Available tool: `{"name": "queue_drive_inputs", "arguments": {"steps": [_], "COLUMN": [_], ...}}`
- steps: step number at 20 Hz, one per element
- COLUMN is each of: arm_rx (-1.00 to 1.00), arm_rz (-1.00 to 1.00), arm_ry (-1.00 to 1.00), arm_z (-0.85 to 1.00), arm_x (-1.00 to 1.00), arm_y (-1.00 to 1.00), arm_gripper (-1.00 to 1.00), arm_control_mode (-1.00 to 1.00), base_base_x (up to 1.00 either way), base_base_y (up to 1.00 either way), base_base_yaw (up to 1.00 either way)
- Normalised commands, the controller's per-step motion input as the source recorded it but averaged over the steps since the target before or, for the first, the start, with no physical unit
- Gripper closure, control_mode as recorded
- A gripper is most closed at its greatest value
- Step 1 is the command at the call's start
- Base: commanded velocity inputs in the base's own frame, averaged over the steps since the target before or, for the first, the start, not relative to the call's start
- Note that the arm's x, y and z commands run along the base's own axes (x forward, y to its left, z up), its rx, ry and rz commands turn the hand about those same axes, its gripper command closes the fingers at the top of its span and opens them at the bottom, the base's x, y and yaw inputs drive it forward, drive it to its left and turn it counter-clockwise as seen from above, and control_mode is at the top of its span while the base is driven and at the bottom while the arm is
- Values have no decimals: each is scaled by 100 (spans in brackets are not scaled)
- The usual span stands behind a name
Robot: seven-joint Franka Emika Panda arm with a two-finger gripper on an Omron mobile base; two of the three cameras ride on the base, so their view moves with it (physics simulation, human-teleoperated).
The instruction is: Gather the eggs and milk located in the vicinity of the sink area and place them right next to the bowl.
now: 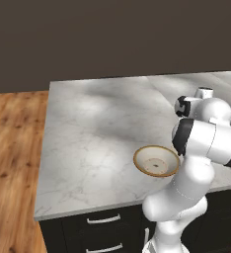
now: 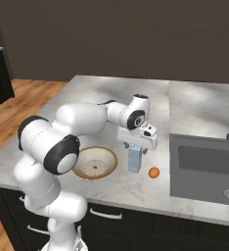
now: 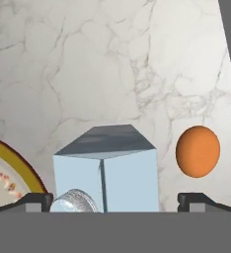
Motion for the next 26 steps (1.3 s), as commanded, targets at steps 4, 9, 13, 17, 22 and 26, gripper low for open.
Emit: {"name": "queue_drive_inputs", "arguments": {"steps": [4, 9, 13, 17, 22, 26], "arm_rx": [5, 3, 3, 2, 0, 0], "arm_rz": [0, 0, 0, 0, 0, 0], "arm_ry": [11, 5, 0, -1, -5, -19], "arm_z": [-29, -14, 0, 6, 8, 22], "arm_x": [0, 0, -6, -17, -22, -29], "arm_y": [0, 6, 2, 7, 12, 21], "arm_gripper": [100, 100, 100, 100, 100, 100], "arm_control_mode": [-100, -100, -100, -100, -100, -100], "base_base_x": [0, 0, 0, 0, 0, 0], "base_base_y": [0, 0, 0, 0, 0, 0], "base_base_yaw": [0, 0, 0, 0, 0, 0]}}
